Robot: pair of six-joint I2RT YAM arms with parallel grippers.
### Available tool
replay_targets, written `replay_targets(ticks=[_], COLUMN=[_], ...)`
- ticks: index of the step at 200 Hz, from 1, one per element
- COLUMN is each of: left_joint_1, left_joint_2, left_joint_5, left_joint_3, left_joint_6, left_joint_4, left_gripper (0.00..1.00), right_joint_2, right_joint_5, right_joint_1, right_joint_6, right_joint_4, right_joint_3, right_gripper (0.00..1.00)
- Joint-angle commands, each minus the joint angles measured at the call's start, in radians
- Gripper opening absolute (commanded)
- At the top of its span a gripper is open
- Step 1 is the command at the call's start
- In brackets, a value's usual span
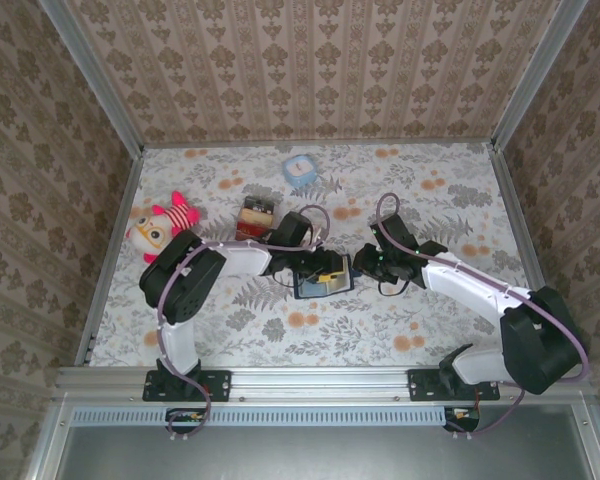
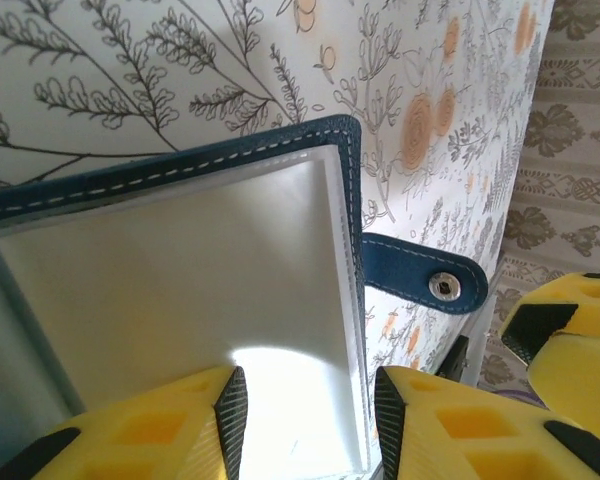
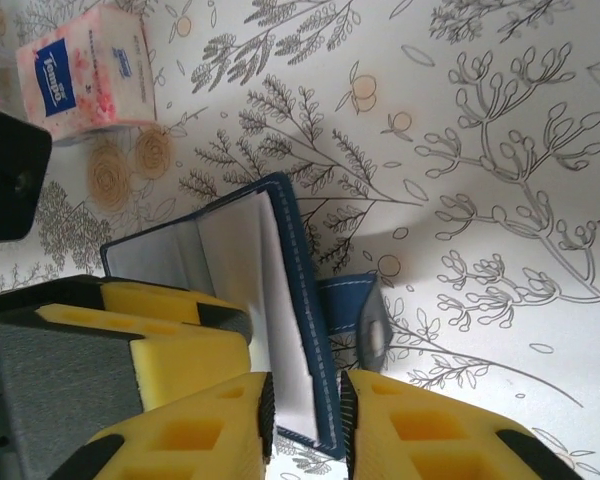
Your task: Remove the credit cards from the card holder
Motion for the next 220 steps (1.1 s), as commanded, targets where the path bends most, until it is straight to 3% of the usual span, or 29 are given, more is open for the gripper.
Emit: replay_targets(ticks=[1,31,108,186,220], left_joint_1=[-0.005,-0.007,-0.007,0.009,0.048], left_joint_2=[0.027,0.040,0.037,-0.095,-0.187], left_joint_5=[-0.024,-0.069,-0.099,-0.124,-0.190], left_joint_3=[0.026,0.033,0.039,0.080,0.033], left_joint_6=[0.015,0.042,0.059,0.113,0.139], left_joint_4=[-0.042,-0.096,-0.158,-0.282,-0.388], left_gripper=[0.42,0.37,0.14,0.15,0.25], right_joint_2=[0.030,0.077,0.232,0.324,0.344], right_joint_5=[-0.041,-0.060,-0.143,-0.136,-0.108], right_joint_1=[-0.005,0.002,0.011,0.014,0.014], right_joint_6=[-0.007,0.001,0.033,0.046,0.034], right_joint_4=[0.014,0.034,0.096,0.063,0.029], right_joint_3=[0.020,0.031,0.095,0.107,0.113], right_gripper=[0.23,0.19,0.09,0.08,0.09])
